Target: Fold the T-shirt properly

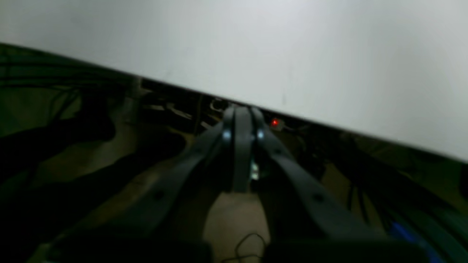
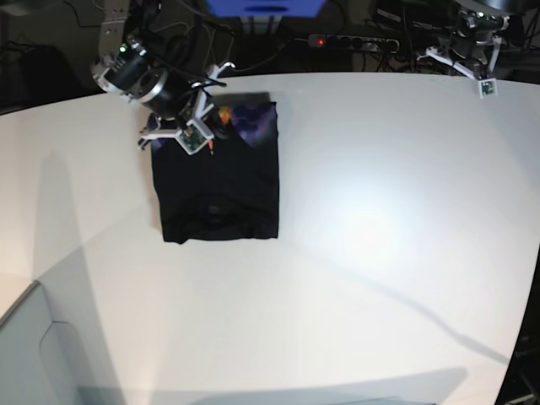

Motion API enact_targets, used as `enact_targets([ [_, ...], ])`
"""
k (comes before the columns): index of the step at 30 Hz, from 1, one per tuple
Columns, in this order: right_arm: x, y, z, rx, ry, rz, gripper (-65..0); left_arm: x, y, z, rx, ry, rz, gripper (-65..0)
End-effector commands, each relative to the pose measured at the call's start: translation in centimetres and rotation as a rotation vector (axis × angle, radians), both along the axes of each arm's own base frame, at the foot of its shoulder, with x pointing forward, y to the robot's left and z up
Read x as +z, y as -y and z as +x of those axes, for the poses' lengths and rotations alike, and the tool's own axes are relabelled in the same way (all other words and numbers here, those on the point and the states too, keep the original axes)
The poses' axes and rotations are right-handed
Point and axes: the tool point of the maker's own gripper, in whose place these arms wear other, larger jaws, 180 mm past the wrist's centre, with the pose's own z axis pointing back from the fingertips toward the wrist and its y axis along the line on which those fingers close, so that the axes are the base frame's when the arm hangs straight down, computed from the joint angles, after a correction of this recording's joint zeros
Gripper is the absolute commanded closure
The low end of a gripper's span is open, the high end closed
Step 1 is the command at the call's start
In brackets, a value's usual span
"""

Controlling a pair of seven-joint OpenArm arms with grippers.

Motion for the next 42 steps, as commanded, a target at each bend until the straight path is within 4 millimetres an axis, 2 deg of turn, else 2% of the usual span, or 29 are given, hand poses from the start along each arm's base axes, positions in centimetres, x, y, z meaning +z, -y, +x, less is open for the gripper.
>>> enact_targets([
  [1,0.5,0.0,0.2,0.003,0.020,0.008,-0.2,0.6,-0.5,-0.2,-0.002,0.003,0.023,0.0],
  [3,-0.3,0.7,0.4,-0.010,0.004,-0.003,-0.2,0.3,-0.4,-1.0,-0.003,-0.019,0.020,0.0],
  [8,-3.6,2.1,0.3,-0.052,-0.087,0.001,-0.2,-0.3,-0.3,-2.7,0.003,-0.067,0.008,0.0],
  [10,-4.1,3.0,0.3,-0.079,-0.103,-0.006,-0.2,-1.0,-0.2,-3.7,0.021,-0.093,-0.008,0.0],
  [13,-2.6,5.0,0.7,-0.131,-0.057,-0.045,-0.2,-2.6,-0.1,-5.3,0.058,-0.135,-0.041,0.0],
  [16,-1.1,7.2,0.0,-0.183,-0.025,-0.092,-0.3,-4.0,0.0,-6.8,0.090,-0.179,-0.070,0.0],
  [18,-1.0,8.2,-0.5,-0.208,-0.029,-0.113,-0.3,-4.9,0.2,-7.7,0.114,-0.201,-0.092,0.0],
  [20,-1.8,9.3,-2.1,-0.233,-0.073,-0.136,-0.3,-5.4,0.4,-8.3,0.126,-0.218,-0.105,0.0],
  [24,-3.6,12.2,-6.4,-0.297,-0.202,-0.205,-0.3,-6.8,2.2,-8.4,0.089,-0.227,-0.145,0.0],
  [30,-5.9,16.0,-12.7,-0.388,-0.384,-0.281,-0.2,-10.8,5.9,-9.6,0.046,-0.172,-0.223,0.0],
  [35,-10.2,17.8,-17.2,-0.458,-0.560,-0.249,-0.2,-15.3,9.0,-13.3,0.075,-0.177,-0.292,0.0],
  [38,-13.2,18.2,-18.4,-0.477,-0.624,-0.192,-0.2,-17.9,11.0,-14.8,0.077,-0.160,-0.322,0.0],
  [42,-17.6,17.8,-20.4,-0.526,-0.708,-0.098,-0.2,-21.0,11.8,-16.6,0.068,-0.202,-0.337,0.0],
])
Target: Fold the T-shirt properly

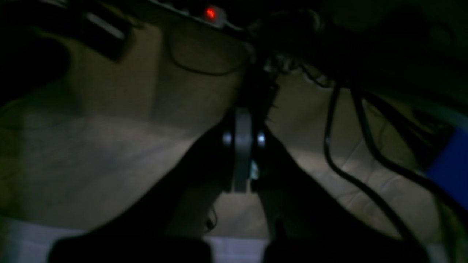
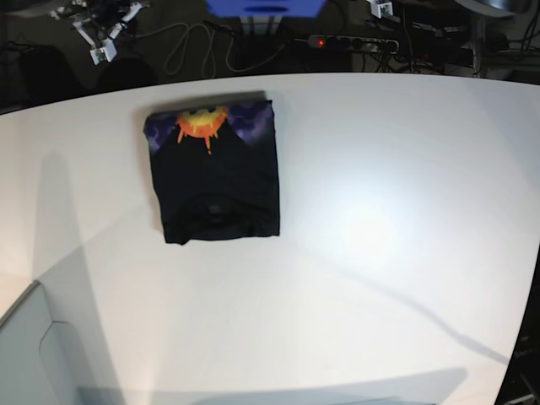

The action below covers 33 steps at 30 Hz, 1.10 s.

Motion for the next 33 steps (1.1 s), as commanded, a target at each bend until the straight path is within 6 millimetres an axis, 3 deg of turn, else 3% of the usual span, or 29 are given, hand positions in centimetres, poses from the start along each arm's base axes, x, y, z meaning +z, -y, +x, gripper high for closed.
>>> enact_targets([
  [1,-0.8,0.0,-0.9,-0.007,-0.019,0.012,-0.2,-0.4,-0.4,-0.8,-0.002,-0.019,0.006,0.0],
  [6,-5.5,-3.0,-2.5,-0.027,-0.050,0.116,-0.2,-2.9,-0.3,0.1,-0.019,-0.037,0.006,0.0],
  [11,-8.2,-7.6,-4.1,0.022,-0.051,0.234,-0.1,-4.1,0.1,0.5,-0.075,-0.083,-0.010,0.0],
  [13,-9.7,-6.9,-4.4,-0.012,-0.054,0.138,-0.1,-4.1,0.4,0.8,-0.087,-0.082,-0.015,0.0],
  [17,-12.1,-2.6,-4.4,-0.016,-0.073,-0.172,-0.1,-4.2,1.4,-0.6,-0.137,-0.158,-0.056,0.0],
  [21,-12.1,1.7,-4.4,-0.013,-0.075,-0.479,-0.1,-4.2,1.8,-1.3,-0.205,-0.188,-0.072,0.0],
  [23,-11.7,2.8,-4.4,0.010,-0.066,-0.578,-0.1,-4.2,2.0,-1.4,-0.218,-0.194,-0.079,0.0],
  [33,-12.0,-0.8,-4.3,0.070,-0.054,-0.586,-0.1,-4.1,2.0,-1.6,-0.206,-0.192,-0.078,0.0],
])
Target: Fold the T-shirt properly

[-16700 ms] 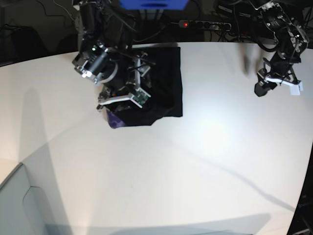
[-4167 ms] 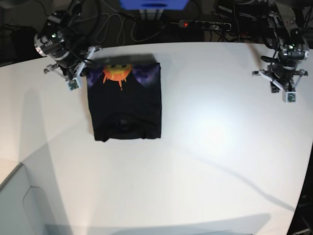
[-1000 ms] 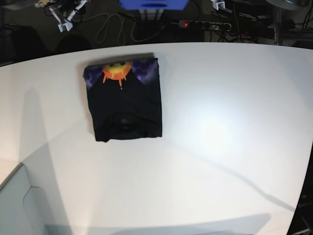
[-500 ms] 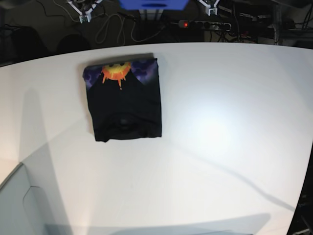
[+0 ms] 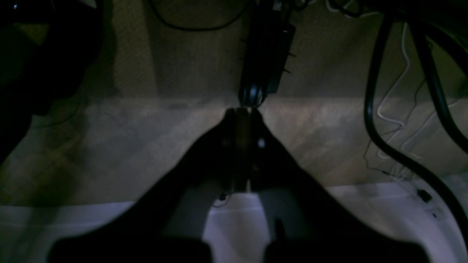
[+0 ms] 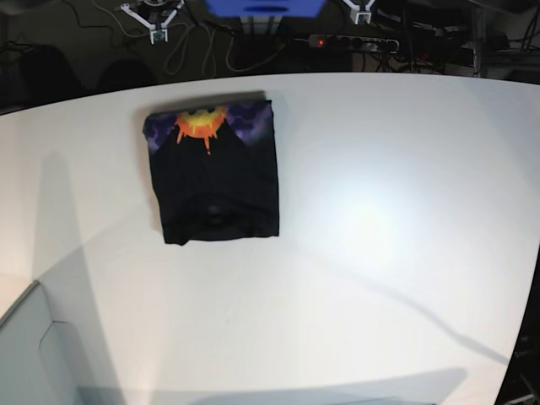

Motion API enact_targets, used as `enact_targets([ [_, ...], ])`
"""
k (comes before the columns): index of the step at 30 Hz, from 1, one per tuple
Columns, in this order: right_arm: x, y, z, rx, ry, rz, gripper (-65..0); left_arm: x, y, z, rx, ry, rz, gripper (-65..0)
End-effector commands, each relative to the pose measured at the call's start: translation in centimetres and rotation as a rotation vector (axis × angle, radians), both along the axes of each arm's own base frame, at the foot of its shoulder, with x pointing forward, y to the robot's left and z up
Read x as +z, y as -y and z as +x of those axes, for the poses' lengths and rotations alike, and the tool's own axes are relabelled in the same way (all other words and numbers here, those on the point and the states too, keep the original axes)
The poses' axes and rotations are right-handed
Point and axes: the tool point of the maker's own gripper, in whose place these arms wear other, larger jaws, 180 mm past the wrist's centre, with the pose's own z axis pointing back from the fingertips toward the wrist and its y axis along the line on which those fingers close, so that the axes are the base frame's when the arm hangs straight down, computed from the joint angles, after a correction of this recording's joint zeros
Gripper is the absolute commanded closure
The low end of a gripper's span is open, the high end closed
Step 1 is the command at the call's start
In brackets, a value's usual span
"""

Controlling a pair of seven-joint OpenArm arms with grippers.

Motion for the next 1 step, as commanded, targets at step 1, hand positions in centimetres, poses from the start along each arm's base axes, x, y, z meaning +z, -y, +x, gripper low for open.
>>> enact_targets([
  [1,0.19,0.46,-0.58,-0.001,-0.005,-0.018,-0.1,0.17,-0.17,-0.70,0.002,-0.009,-0.002,0.0],
])
